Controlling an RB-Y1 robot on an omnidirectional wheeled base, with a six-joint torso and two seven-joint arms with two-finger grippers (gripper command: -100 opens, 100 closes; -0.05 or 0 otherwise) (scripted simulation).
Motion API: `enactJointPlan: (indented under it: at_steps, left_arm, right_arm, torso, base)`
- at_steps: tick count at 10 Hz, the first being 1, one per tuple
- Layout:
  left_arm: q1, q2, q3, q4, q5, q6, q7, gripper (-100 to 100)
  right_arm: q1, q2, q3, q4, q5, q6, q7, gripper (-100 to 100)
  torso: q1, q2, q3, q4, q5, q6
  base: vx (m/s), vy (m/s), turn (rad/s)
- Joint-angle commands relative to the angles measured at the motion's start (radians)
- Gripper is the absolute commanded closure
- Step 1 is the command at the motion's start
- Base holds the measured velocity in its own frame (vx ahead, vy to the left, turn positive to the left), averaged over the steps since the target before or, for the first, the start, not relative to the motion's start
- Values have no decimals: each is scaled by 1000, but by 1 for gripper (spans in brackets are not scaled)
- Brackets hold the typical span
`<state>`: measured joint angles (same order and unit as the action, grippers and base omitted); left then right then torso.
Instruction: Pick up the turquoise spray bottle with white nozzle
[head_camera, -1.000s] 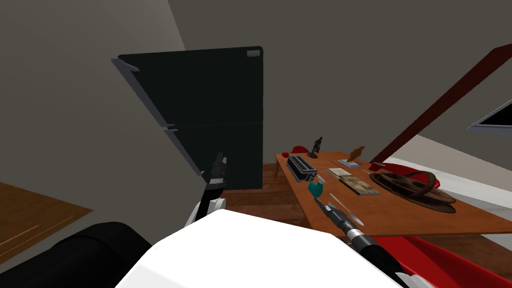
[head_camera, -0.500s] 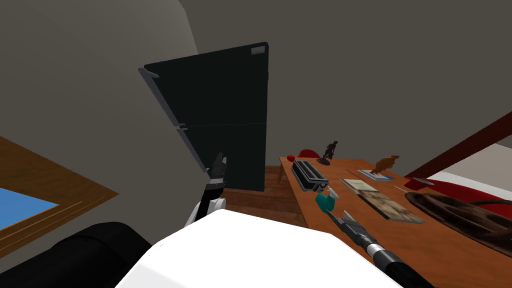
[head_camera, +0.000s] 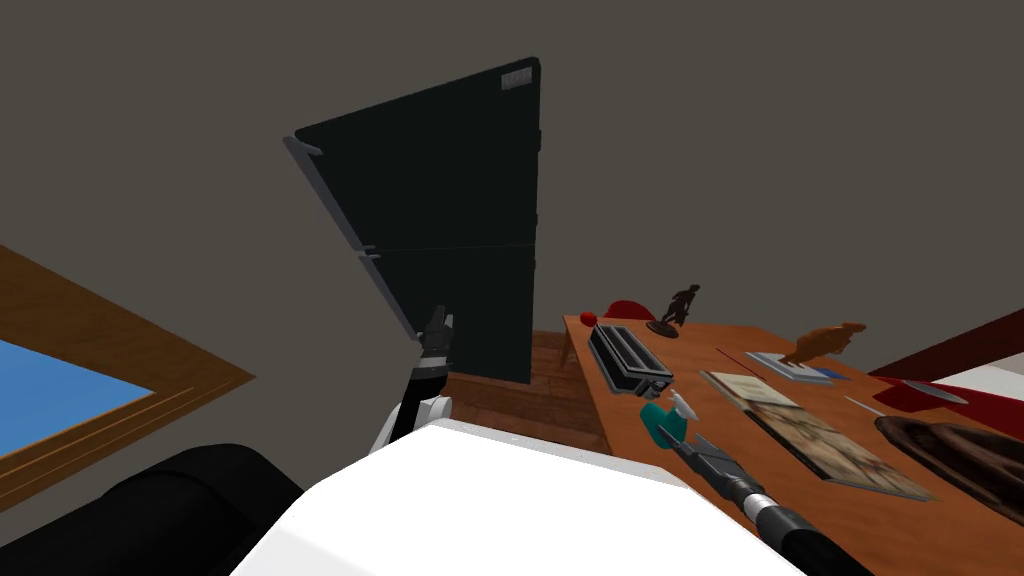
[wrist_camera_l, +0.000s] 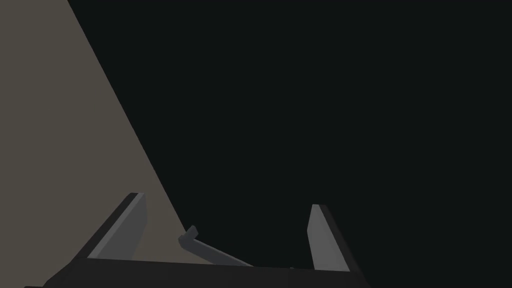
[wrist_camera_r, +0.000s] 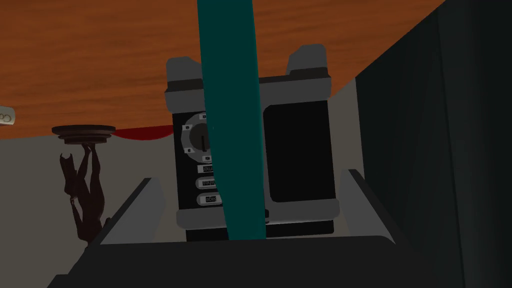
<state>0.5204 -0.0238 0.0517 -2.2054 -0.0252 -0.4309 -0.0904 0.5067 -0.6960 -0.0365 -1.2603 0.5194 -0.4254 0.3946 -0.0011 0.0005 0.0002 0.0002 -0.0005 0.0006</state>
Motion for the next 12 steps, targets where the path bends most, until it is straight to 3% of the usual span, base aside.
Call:
enactJointPlan:
  at_steps: [1, 2, 4, 5, 7, 10, 11, 12]
  left_arm:
    - [0, 0, 0, 0, 0, 0, 0, 0]
    - [0, 0, 0, 0, 0, 0, 0, 0]
    - [0, 0, 0, 0, 0, 0, 0, 0]
    - [0, 0, 0, 0, 0, 0, 0, 0]
    - [0, 0, 0, 0, 0, 0, 0, 0]
    - [0, 0, 0, 0, 0, 0, 0, 0]
    - [0, 0, 0, 0, 0, 0, 0, 0]
    - [0, 0, 0, 0, 0, 0, 0, 0]
  right_arm:
    - [-50, 4, 13, 45, -4, 9, 0, -100]
    - [-90, 10, 40, 90, -13, 26, 0, -100]
    - [-136, 10, 40, 115, -13, 26, 0, -100]
    - [-172, 17, 68, 158, -22, 44, 0, -100]
    - [-218, 17, 68, 185, -22, 44, 0, -100]
    - [-331, 30, 124, 298, -41, 78, -1, -100]
    - [-373, 30, 124, 326, -41, 78, -1, -100]
    - [-411, 37, 152, 380, -50, 96, -1, -100]
  torso:
    - [0, 0, 0, 0, 0, 0]
    - [0, 3, 2, 1, 0, 0]
    - [0, 6, 4, 1, 0, 1]
    - [2, 2, 2, 1, 0, 1]
    - [1, 3, 2, 1, 0, 1]
    - [1, 2, 2, 1, 0, 1]
    - [0, 5, 3, 1, 0, 1]
    - [0, 5, 3, 1, 0, 1]
  base:
    - [-121, -40, 65]
    - [-159, -57, 95]
    - [-101, -11, 20]
    - [-108, -3, 82]
    - [-78, -21, 30]
    - [-113, -23, 79]
    - [-133, -31, 51]
    - [-144, -45, 101]
